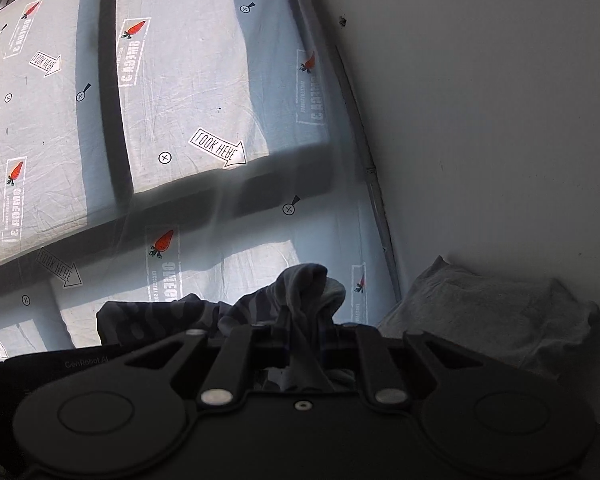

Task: Fold clothes
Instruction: 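Lift the bundle with both grippers and carry it onto the clothes stack by the wall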

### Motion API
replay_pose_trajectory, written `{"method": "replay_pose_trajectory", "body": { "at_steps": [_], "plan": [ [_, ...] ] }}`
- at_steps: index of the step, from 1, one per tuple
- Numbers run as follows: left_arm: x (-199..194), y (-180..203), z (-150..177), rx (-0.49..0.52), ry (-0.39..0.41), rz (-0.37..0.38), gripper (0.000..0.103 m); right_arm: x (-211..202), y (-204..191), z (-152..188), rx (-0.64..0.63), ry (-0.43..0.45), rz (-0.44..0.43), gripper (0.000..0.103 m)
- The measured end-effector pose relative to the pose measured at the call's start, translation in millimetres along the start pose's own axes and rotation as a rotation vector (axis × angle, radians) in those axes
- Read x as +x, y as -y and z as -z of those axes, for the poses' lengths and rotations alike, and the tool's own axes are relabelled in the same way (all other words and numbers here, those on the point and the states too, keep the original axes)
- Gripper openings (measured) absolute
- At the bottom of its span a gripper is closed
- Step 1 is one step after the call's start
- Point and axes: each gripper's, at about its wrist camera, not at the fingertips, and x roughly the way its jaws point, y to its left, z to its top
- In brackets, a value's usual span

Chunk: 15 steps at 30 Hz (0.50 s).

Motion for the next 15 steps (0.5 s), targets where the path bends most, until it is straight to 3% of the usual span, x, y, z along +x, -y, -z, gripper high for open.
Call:
{"method": "replay_pose_trajectory", "body": {
  "at_steps": [4,11,15],
  "plan": [
    [42.7,37.6,-15.8,0.055,-0.020,0.050,0.015,8.9,44.9,-15.6,0.060,0.075,-0.005,0.013],
    [128.8,93.7,-70.5,0.191,-0.047,0.112,0.015,28.0,100.9,-31.8,0.228,0.155,-0.029,0.013],
    [185.0,134.9,-98.8,0.268,-0.070,0.194,0.015,33.0,131.5,-37.0,0.335,0.204,0.032,0.013]
  ]
}}
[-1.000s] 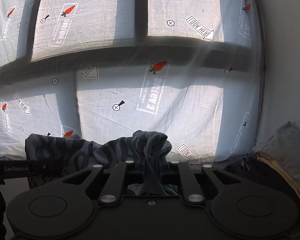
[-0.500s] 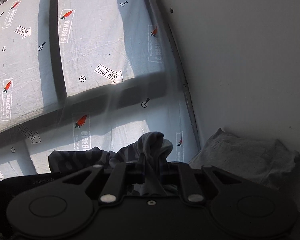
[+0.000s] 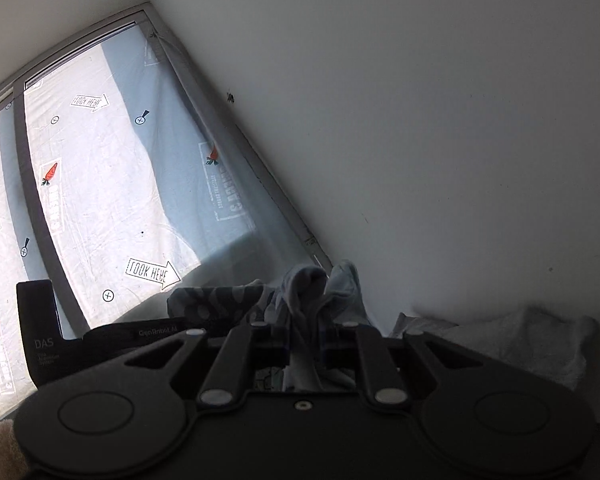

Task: Fold clothes
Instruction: 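Lift the bundle with both grippers and carry it onto the clothes stack by the wall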

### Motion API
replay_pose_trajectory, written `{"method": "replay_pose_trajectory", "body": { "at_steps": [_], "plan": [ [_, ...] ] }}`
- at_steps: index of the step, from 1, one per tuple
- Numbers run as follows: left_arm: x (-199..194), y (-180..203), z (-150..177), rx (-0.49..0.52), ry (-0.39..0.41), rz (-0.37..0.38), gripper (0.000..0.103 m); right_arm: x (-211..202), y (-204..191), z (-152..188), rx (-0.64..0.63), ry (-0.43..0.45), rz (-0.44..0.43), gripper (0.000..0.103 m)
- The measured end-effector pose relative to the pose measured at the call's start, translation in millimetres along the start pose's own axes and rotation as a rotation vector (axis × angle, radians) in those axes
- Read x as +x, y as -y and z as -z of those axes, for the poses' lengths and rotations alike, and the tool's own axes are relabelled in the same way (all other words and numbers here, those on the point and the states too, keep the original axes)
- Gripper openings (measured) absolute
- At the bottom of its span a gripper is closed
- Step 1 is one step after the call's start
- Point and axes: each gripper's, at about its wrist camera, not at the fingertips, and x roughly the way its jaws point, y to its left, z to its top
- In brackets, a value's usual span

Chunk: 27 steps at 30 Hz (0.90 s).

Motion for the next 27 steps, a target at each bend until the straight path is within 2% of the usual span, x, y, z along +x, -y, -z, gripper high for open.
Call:
{"method": "replay_pose_trajectory", "body": {
  "at_steps": [3,5,7,10,11,12,13,15,18,21,23,25,27],
  "plan": [
    [70.8,17.2,-14.7,0.031,-0.080,0.100,0.017,10.5,20.2,-0.1,0.013,0.042,0.115,0.013],
    [125.2,22.9,-8.1,0.032,-0.155,0.146,0.021,25.3,43.4,7.2,0.023,0.042,0.244,0.013],
    [179.1,27.4,10.8,0.059,-0.236,0.151,0.027,44.6,71.2,17.2,0.050,0.015,0.371,0.014],
    [226.8,28.5,40.9,0.096,-0.292,0.126,0.030,66.0,114.2,28.2,0.113,-0.051,0.506,0.017],
    [233.6,25.1,48.1,0.082,-0.281,0.132,0.034,68.9,125.5,30.4,0.131,-0.061,0.530,0.021],
    [240.0,21.2,54.8,0.067,-0.268,0.135,0.047,71.5,134.9,32.4,0.137,-0.070,0.555,0.024],
    [244.9,15.3,59.9,0.048,-0.252,0.127,0.068,73.9,141.4,34.1,0.135,-0.080,0.575,0.027],
    [257.2,1.3,71.8,-0.014,-0.241,0.126,0.085,80.3,153.0,39.0,0.137,-0.102,0.604,0.031],
    [275.9,-17.5,89.0,-0.115,-0.253,0.146,0.087,94.9,155.6,46.4,0.089,-0.121,0.618,0.033],
    [291.0,-27.2,105.9,-0.147,-0.234,0.145,0.094,107.0,152.6,52.4,0.016,-0.127,0.636,0.036],
    [298.3,-36.1,113.0,-0.191,-0.235,0.170,0.096,114.3,151.3,54.4,-0.020,-0.131,0.657,0.040],
    [304.9,-50.0,118.0,-0.276,-0.255,0.214,0.096,118.5,147.2,52.7,-0.065,-0.139,0.672,0.045],
    [305.5,-61.7,117.8,-0.316,-0.259,0.230,0.096,121.2,140.5,48.5,-0.119,-0.152,0.681,0.045]
  ]
}}
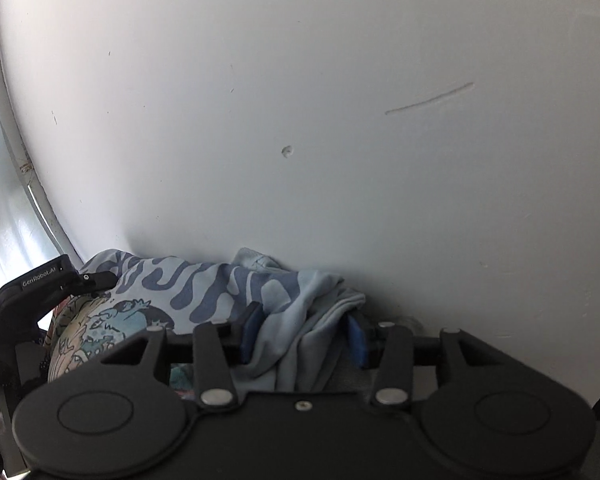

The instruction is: Fold clothes

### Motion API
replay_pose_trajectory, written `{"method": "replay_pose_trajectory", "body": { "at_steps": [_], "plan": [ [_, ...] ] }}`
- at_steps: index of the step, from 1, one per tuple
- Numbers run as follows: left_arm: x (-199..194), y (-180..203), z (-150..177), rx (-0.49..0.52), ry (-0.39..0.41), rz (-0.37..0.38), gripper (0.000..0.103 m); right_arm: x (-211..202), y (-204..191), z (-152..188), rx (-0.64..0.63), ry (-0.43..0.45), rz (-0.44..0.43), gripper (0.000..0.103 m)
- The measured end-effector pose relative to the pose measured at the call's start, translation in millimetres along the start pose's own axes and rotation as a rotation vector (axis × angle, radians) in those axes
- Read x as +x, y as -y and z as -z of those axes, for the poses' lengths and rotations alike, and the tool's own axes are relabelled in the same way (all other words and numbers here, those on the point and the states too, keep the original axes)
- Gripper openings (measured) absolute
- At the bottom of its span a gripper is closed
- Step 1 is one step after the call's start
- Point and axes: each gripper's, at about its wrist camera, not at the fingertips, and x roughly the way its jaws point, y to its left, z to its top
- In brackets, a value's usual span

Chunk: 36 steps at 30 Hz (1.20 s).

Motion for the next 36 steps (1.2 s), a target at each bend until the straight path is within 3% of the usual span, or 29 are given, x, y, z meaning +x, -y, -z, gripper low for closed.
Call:
{"method": "replay_pose_trajectory", "body": {
  "at_steps": [4,6,8,10,13,17,22,27,30,36],
  "plan": [
    [-17.8,9.1,-13.3,0.062,0.053,-0.051,0.097,-11.6,-5.9,-11.9,-0.059,0.006,0.009,0.048],
    [-35.9,15.7,-15.3,0.084,0.093,-0.078,0.097,-20.5,-8.8,-18.5,-0.090,0.025,0.007,0.056],
    [-60.6,21.4,-17.6,0.097,0.143,-0.100,0.098,-32.6,-12.8,-22.7,-0.123,0.064,-0.001,0.079],
    [-95.3,19.8,-22.8,0.098,0.204,-0.121,0.100,-47.2,-18.8,-25.6,-0.165,0.117,-0.012,0.091],
    [-159.8,23.2,-18.6,0.092,0.307,-0.162,0.103,-70.6,-38.0,-29.5,-0.260,0.193,-0.062,0.100],
    [-248.3,45.1,-1.2,0.116,0.452,-0.270,0.103,-98.3,-58.8,-27.2,-0.332,0.209,-0.194,0.102],
    [-356.1,68.0,61.3,0.073,0.625,-0.463,0.103,-151.3,-83.5,-10.7,-0.380,0.199,-0.384,0.102],
    [-457.3,106.7,140.5,0.014,0.731,-0.663,0.103,-216.1,-97.7,11.7,-0.441,0.167,-0.557,0.103],
    [-499.6,126.0,183.8,-0.009,0.745,-0.772,0.103,-252.8,-102.5,26.2,-0.476,0.141,-0.644,0.103],
    [-570.4,154.0,256.5,-0.045,0.662,-0.970,0.103,-329.9,-106.3,65.2,-0.522,0.108,-0.758,0.103]
  ]
}}
